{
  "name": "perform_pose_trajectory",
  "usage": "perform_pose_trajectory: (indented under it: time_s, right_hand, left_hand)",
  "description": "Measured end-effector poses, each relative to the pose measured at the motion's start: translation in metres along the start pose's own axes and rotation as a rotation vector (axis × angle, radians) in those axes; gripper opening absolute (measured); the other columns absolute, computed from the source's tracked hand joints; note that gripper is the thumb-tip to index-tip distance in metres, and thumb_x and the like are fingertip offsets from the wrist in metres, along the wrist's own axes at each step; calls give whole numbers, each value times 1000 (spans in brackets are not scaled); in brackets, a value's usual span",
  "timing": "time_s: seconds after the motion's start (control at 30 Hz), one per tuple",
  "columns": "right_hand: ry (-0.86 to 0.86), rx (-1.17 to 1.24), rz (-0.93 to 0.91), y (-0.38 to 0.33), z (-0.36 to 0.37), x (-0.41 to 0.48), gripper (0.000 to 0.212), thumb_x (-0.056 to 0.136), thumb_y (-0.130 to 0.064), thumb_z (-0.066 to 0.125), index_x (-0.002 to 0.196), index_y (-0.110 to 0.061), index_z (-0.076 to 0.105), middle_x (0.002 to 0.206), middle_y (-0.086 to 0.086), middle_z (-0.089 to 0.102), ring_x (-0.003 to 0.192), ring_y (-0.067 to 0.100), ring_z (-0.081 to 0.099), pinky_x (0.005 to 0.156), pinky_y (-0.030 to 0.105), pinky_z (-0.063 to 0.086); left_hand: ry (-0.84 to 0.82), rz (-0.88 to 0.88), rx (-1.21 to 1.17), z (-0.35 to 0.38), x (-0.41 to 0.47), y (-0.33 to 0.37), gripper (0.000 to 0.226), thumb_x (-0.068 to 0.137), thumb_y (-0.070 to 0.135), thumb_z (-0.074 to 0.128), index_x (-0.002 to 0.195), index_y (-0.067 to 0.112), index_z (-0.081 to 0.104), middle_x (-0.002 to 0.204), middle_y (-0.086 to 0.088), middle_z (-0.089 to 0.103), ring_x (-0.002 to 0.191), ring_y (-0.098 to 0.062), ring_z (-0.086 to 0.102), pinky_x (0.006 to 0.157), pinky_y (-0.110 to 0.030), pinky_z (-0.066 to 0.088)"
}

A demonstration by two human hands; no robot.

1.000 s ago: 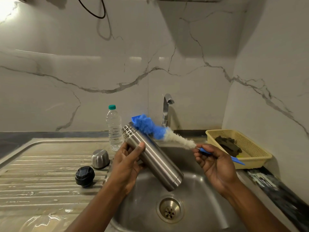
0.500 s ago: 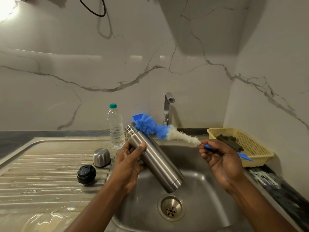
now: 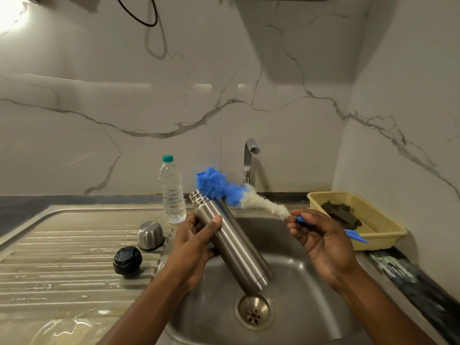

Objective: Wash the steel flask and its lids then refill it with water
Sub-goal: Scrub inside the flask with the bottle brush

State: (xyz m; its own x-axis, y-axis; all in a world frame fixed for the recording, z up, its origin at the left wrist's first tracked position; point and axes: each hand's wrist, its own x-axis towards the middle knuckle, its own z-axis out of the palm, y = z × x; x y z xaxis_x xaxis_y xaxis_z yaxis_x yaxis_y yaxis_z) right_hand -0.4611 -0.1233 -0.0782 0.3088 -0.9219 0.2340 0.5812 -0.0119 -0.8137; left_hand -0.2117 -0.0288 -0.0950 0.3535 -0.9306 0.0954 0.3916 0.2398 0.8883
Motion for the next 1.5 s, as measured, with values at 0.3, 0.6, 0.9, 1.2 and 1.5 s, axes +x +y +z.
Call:
perform_pose_trajectory:
  time_s: [0.3,0.6,0.9,1.2,1.5]
  right_hand:
    - [-26,-10,-2,2,5,-3,28,89,0,53,80,0,80,77,19,73,66,22,72,61,26,61]
    - [7,48,5,0,-1,-1,25,90,-3,54,84,1,78,80,18,72,68,22,72,62,26,62]
    - [39,69,34,-2,-5,0,27,91,-5,56,82,-3,81,80,17,75,68,20,74,63,25,63]
    - [54,56,44,-1,-6,-2,31,96,-3,52,83,0,80,80,20,73,66,20,72,60,25,62]
    - [78,19,61,-4,-12,1,32,95,-1,50,79,1,78,76,20,70,61,20,69,56,24,60]
  left_hand:
    - [-69,-41,19,5,-4,-7,56,83,14,75,136,12,57,128,-20,70,114,-38,72,85,-52,63]
    - [-38,-36,-37,0,0,-2,51,87,14,74,136,9,60,131,-25,67,119,-41,69,84,-50,63]
    - [-47,-43,-69,-3,3,2,47,92,12,69,137,12,59,133,-25,66,119,-42,68,89,-54,62]
    - [-24,-48,-132,-4,5,3,52,89,15,72,139,9,56,123,-22,68,115,-40,68,92,-54,62]
    - [43,-16,-190,-7,7,8,50,87,13,71,134,8,57,124,-21,69,112,-34,73,88,-50,64]
